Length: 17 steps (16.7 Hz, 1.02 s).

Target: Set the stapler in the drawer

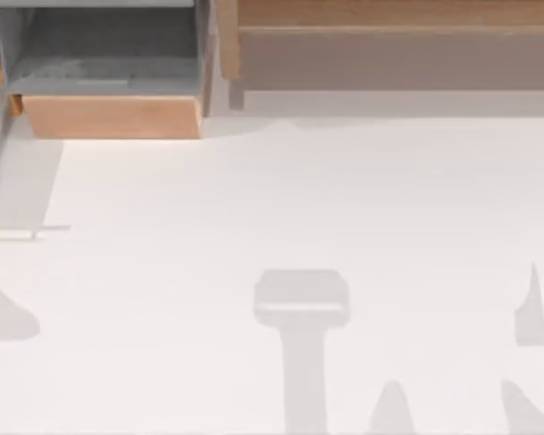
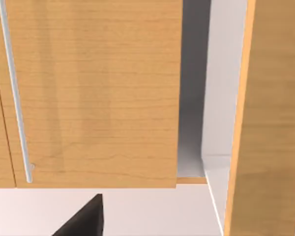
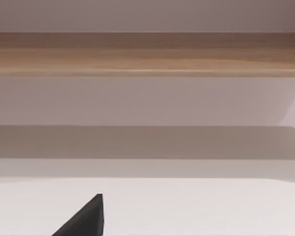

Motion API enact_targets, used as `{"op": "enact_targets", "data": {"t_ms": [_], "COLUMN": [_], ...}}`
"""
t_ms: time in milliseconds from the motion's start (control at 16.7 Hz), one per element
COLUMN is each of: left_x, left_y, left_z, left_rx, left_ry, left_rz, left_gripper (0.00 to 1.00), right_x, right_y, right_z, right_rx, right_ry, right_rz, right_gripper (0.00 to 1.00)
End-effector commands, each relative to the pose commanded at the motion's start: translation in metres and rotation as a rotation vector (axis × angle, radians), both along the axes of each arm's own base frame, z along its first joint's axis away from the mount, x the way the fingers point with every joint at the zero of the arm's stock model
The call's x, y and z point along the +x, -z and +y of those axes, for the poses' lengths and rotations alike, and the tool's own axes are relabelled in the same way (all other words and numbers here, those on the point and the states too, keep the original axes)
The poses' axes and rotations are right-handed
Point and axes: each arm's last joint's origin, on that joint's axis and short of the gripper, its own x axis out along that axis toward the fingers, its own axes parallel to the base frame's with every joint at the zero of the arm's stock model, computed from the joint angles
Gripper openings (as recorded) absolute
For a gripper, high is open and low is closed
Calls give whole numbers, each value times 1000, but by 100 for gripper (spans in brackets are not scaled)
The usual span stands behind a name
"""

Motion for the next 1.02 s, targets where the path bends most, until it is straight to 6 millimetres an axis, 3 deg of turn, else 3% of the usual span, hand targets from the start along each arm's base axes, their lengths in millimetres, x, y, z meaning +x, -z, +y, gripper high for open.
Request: {"op": "enact_targets", "data": {"t_ms": [780,1020], "left_x": [0,0], "left_y": [0,0], "left_z": [0,0], "left_rx": [0,0], "left_ry": [0,0], "left_rz": [0,0], "left_gripper": [2,0], "right_x": [0,0], "right_y": [0,0], "right_z": [0,0], "right_rx": [0,0], "right_ry": [0,0], "right_rz": [0,0], "right_gripper": [100,100]}}
